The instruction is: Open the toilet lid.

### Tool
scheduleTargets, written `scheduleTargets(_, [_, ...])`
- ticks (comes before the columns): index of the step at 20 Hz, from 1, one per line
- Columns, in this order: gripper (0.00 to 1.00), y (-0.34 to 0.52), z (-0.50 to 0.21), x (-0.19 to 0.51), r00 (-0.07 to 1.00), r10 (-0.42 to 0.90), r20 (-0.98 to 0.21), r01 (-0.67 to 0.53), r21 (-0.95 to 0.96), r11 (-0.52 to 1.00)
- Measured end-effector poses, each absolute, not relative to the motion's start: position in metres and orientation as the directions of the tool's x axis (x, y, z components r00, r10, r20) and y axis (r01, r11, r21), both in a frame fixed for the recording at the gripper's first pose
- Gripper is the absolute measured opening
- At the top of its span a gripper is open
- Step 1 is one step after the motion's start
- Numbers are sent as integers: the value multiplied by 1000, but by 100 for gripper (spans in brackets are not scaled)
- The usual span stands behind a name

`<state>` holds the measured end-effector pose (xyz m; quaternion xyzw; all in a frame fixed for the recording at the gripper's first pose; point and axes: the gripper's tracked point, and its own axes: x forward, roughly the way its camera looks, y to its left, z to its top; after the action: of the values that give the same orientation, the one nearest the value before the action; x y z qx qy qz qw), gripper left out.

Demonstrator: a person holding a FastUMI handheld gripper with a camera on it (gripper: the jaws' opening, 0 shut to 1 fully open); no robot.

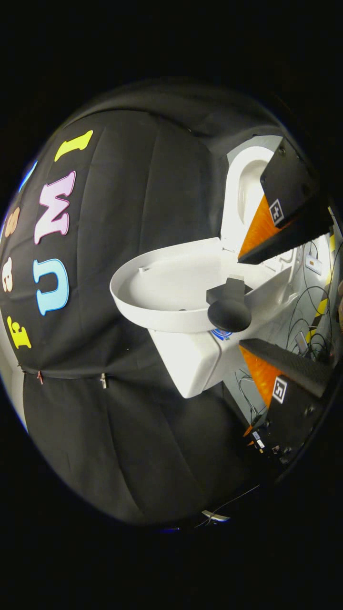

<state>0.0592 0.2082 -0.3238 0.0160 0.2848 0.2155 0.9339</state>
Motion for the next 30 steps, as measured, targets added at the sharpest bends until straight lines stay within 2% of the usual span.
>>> scheduleTargets(3, [99, 200, -296, 53, 771, 409, -487, -394, 139, 908])
scheduleTargets(9, [98, 182, -197, 49, 863, 377, -336, -385, 46, 922])
scheduleTargets(16, [99, 111, -80, 36, 961, 223, -163, -240, -90, 967])
scheduleTargets(19, [98, 78, -39, 19, 980, 170, -101, -178, -78, 981])
scheduleTargets(30, [98, 20, 12, -27, 996, 81, -47, -83, -32, 996])
